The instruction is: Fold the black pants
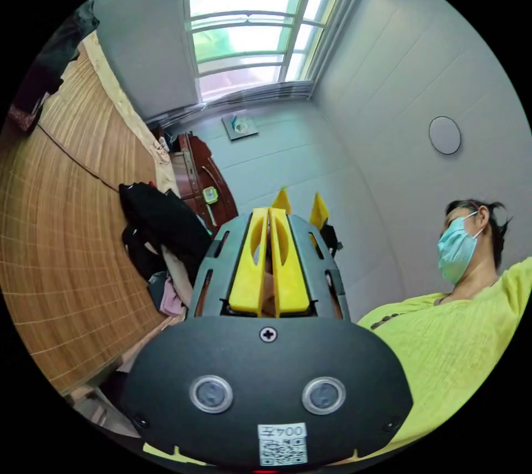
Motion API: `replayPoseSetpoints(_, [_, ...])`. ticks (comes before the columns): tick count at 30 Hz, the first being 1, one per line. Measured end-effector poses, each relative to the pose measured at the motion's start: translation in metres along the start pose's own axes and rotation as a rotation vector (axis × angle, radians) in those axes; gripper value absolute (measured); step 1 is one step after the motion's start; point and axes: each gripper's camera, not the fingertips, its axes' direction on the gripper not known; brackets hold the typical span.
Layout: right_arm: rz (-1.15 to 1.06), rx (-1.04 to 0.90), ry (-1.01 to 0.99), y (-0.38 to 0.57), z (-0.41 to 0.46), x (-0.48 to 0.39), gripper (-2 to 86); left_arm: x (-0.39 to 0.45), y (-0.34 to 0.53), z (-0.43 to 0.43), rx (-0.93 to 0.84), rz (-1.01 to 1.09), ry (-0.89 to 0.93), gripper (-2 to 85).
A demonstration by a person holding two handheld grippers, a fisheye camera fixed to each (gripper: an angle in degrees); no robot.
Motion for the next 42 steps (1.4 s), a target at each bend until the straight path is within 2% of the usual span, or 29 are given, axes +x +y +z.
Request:
replayPoseSetpoints(3, [0.026, 0.009, -0.077, -0.027, -0.025, 0.038, 3.0, 0.002, 0.005, 0.043, 0.021, 0.084, -0.043, 0.3])
replayPoseSetpoints(6, [0.136, -0.041, -0.178, -0.057, -0.06, 0.094, 1.0, -0.013, 0.013, 0.102, -0.014, 0.04, -0.052, 0.2])
replayPoseSetpoints(7, [0.128, -0.069, -0.143, -0.067, -0.076, 0.11, 1.2, -0.017, 0.013, 0.115, -0.036, 0.029, -0.051, 0.2])
replayPoseSetpoints(11, [0.024, -0.128, 0.206, -0.089, -0.14, 0.17, 5.3, -0.03, 0.018, 0.177, -0.013, 0.054, -0.246, 0.1])
replayPoseSetpoints(13, [0.08, -0.161, 0.473, -0.098, -0.198, 0.249, 7.6, -0.036, 0.022, 0.186, 0.021, 0.043, -0.338, 0.1])
replayPoseSetpoints(16, [0.241, -0.255, 0.758, -0.117, -0.277, 0.367, 11.5, -0.047, 0.034, 0.177, 0.1, -0.025, -0.472, 0.1])
replayPoseSetpoints(20, [0.343, -0.287, 0.994, -0.156, -0.355, 0.472, 13.5, -0.045, 0.066, 0.144, 0.215, -0.158, -0.695, 0.0])
replayPoseSetpoints(22, [0.313, -0.406, 1.149, -0.182, -0.369, 0.52, 15.6, -0.039, 0.082, 0.131, 0.281, -0.211, -0.763, 0.0])
replayPoseSetpoints(27, [0.264, -0.679, 1.292, -0.204, -0.361, 0.589, 17.9, -0.023, 0.112, 0.121, 0.387, -0.291, -0.856, 0.0])
replayPoseSetpoints(29, [0.253, -0.806, 1.272, -0.196, -0.353, 0.607, 16.0, -0.02, 0.112, 0.125, 0.384, -0.297, -0.872, 0.0])
replayPoseSetpoints(33, [0.249, -0.809, 1.206, -0.192, -0.359, 0.609, 4.4, -0.026, 0.103, 0.136, 0.343, -0.304, -0.879, 0.1])
replayPoseSetpoints(35, [0.256, -0.815, 1.153, -0.192, -0.358, 0.602, 3.5, -0.032, 0.099, 0.139, 0.332, -0.315, -0.859, 0.2])
replayPoseSetpoints(38, [0.281, -0.757, 0.915, -0.178, -0.353, 0.57, 3.0, -0.04, 0.091, 0.143, 0.311, -0.322, -0.835, 0.4])
replayPoseSetpoints(42, [0.42, -0.508, 0.286, -0.128, -0.326, 0.511, 3.2, -0.057, 0.08, 0.148, 0.268, -0.337, -0.81, 1.6])
